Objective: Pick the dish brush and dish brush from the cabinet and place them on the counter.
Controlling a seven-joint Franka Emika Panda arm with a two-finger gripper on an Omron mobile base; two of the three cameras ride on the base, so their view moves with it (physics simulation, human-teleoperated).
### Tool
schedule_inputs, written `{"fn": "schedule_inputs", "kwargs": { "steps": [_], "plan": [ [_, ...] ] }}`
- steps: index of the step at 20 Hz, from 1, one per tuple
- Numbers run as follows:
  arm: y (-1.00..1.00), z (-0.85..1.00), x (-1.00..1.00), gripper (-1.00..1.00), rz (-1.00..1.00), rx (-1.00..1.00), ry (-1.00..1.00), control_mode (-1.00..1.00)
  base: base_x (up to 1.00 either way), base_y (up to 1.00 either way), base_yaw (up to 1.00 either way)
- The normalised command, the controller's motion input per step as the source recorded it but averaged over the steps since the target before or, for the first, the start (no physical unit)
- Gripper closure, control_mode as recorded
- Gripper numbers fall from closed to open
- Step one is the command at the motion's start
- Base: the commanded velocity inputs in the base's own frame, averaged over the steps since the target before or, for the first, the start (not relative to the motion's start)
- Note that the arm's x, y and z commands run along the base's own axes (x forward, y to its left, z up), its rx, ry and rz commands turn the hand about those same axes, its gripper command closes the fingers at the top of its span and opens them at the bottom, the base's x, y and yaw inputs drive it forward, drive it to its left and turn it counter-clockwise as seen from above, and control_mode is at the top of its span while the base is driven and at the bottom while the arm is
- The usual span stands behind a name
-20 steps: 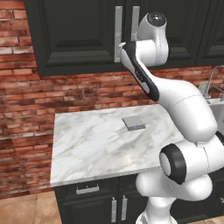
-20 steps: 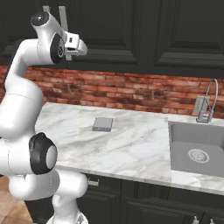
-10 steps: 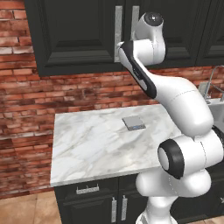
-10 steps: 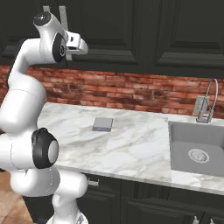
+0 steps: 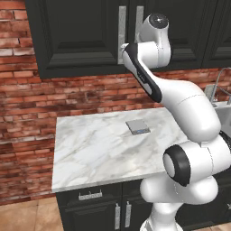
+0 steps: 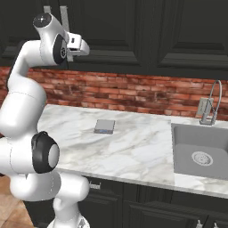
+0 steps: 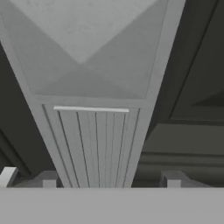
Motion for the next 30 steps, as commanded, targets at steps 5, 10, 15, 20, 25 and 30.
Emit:
{"fn": "schedule_inputs", "kwargs": {
  "steps": [5, 10, 15, 20, 25, 30],
  "plan": [
    [0.0, 0.0, 0.01, 1.0, 0.0, 0.0, -0.01, -1.0, 0.0, 0.0, 0.0],
    [0.0, 0.0, 0.01, 1.0, 0.0, 0.0, 0.0, -1.0, 0.0, 0.0, 0.0],
    [-0.01, 0.0, -0.04, 1.0, 0.0, 0.0, -0.01, -1.0, 0.0, 0.0, 0.0],
    [-0.04, 0.0, -0.15, 1.0, 0.0, 0.02, -0.04, -1.0, 0.0, 0.0, 0.0],
    [-0.02, 0.01, -0.14, 1.0, 0.0, 0.03, -0.05, -1.0, 0.0, 0.0, 0.0],
    [-0.07, 0.04, -0.13, 1.0, 0.02, 0.04, -0.06, -1.0, 0.0, 0.0, 0.0]
  ]
}}
